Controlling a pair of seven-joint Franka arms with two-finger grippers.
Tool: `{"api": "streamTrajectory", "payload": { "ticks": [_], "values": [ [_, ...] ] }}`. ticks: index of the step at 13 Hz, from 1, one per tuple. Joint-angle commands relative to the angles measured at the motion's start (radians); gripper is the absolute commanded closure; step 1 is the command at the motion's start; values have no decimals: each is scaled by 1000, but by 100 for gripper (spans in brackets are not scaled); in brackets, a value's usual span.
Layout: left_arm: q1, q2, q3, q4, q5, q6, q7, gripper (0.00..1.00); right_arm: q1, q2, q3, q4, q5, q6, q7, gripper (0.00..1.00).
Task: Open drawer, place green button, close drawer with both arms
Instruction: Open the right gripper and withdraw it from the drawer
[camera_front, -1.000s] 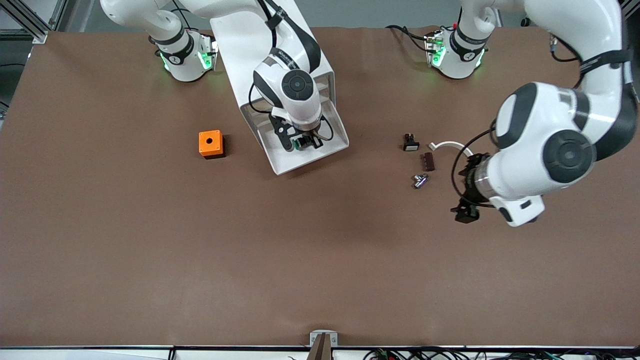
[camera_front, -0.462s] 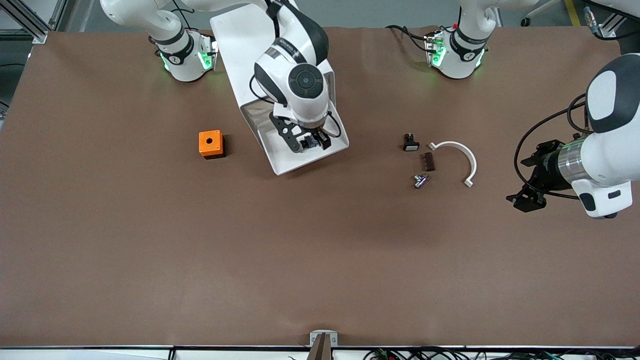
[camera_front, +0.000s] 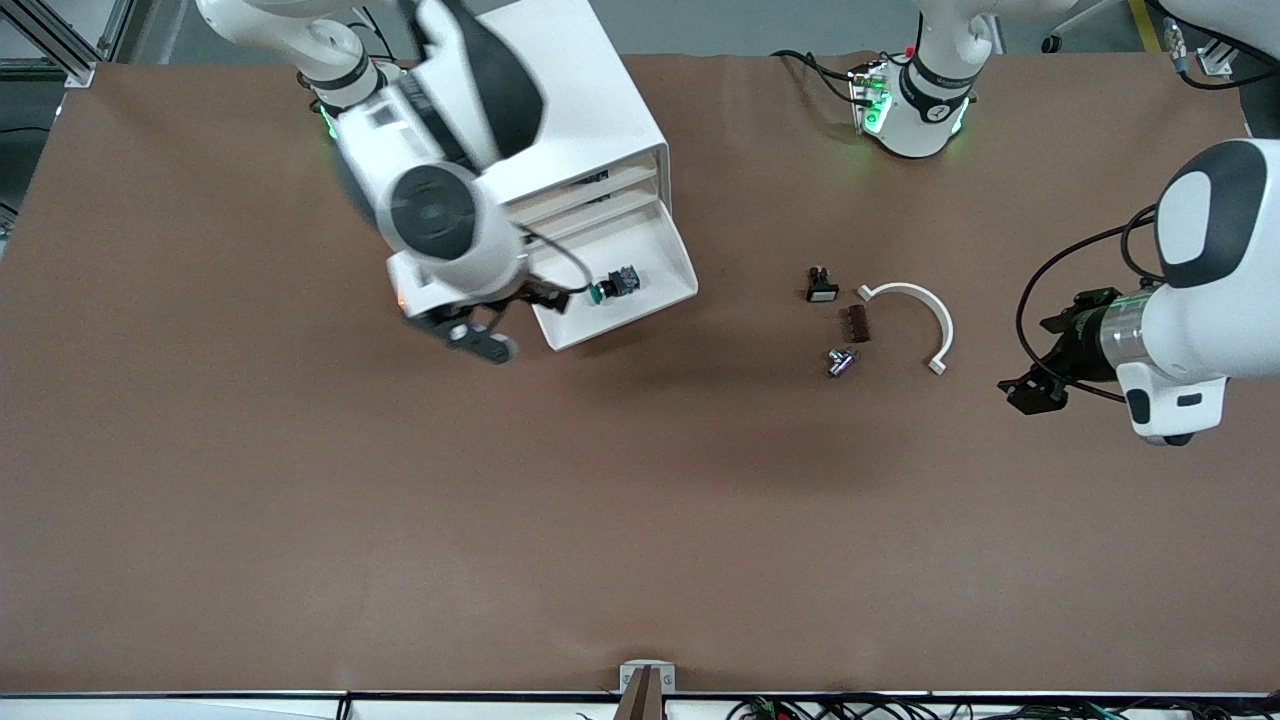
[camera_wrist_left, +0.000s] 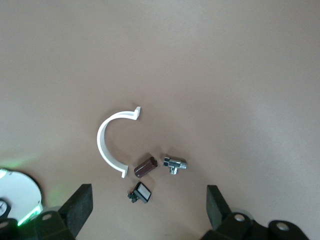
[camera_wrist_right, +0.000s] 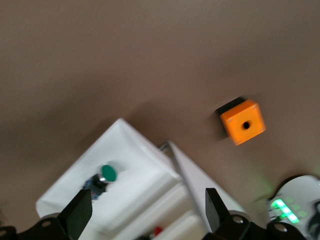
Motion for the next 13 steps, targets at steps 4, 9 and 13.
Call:
{"api": "streamTrajectory", "payload": {
  "ticks": [4, 9, 13],
  "values": [
    [-2, -72, -65, -217, 13, 203, 112, 0, -300, -171, 22, -7, -132, -159, -562, 0],
    [-19, 14, -170, -271, 13, 413, 110, 0, -516, -230, 25, -28, -134, -149, -790, 0],
    [-143, 101, -184, -268, 13, 472, 92, 0, -516, -220, 27, -91, -144, -49, -822, 0]
  ]
}}
